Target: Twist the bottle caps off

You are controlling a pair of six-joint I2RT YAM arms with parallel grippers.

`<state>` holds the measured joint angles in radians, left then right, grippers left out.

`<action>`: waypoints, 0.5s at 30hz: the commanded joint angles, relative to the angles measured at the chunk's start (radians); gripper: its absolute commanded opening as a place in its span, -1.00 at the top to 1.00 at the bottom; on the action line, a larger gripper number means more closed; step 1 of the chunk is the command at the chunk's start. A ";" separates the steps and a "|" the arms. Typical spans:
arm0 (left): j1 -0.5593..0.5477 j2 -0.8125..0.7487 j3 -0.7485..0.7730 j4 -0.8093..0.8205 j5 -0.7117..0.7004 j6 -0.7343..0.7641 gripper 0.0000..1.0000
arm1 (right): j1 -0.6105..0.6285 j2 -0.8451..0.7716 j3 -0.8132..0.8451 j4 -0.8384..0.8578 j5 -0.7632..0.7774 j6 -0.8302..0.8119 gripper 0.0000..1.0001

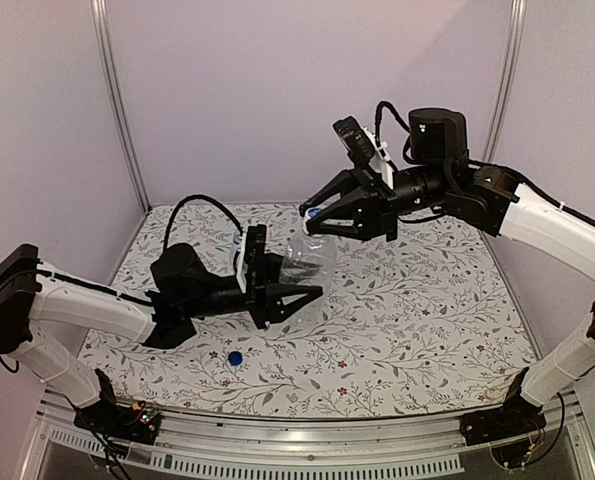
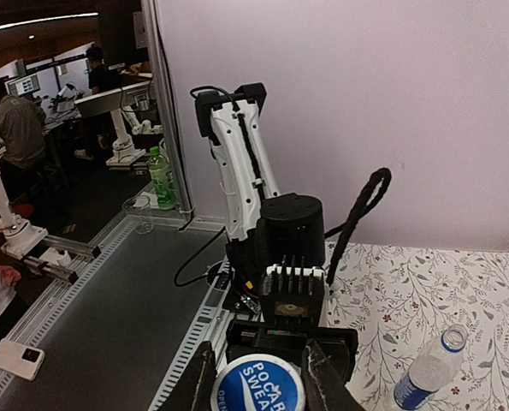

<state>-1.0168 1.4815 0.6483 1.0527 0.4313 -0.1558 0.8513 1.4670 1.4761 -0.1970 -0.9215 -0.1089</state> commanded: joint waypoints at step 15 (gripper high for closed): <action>0.014 0.054 0.024 0.110 0.262 -0.064 0.23 | -0.045 0.098 0.093 -0.101 -0.334 -0.098 -0.12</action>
<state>-1.0069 1.5368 0.6601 1.1130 0.6662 -0.2359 0.8257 1.5646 1.5463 -0.2836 -1.2762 -0.2245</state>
